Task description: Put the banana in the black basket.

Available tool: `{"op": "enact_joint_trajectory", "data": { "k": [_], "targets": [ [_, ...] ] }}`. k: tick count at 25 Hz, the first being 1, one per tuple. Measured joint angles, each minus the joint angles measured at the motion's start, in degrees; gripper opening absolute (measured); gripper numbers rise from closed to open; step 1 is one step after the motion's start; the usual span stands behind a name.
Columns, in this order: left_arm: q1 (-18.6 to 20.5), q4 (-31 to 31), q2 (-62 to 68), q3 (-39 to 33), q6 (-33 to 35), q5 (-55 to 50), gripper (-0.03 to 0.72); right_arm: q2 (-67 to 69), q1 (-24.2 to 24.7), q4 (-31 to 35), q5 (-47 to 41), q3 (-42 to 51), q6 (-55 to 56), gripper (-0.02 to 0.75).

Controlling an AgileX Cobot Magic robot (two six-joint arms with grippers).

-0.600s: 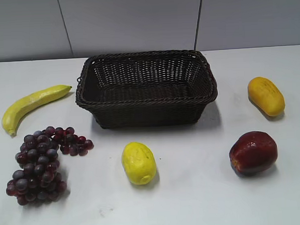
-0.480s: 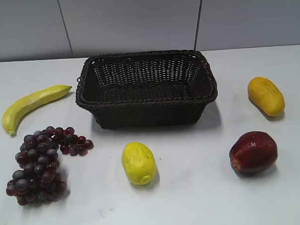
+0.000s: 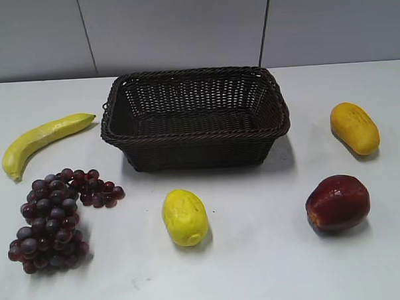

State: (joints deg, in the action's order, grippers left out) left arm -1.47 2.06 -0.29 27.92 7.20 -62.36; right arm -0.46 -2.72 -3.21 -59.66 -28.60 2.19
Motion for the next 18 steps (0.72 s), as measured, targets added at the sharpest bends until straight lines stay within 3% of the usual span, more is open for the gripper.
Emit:
{"op": "enact_joint_trajectory", "data": {
  "k": [18],
  "targets": [
    [0.0,-0.72,0.0,0.0,0.0,0.15,0.502,0.0,0.0,0.0,0.0,0.0,0.0,0.552]
  ]
}}
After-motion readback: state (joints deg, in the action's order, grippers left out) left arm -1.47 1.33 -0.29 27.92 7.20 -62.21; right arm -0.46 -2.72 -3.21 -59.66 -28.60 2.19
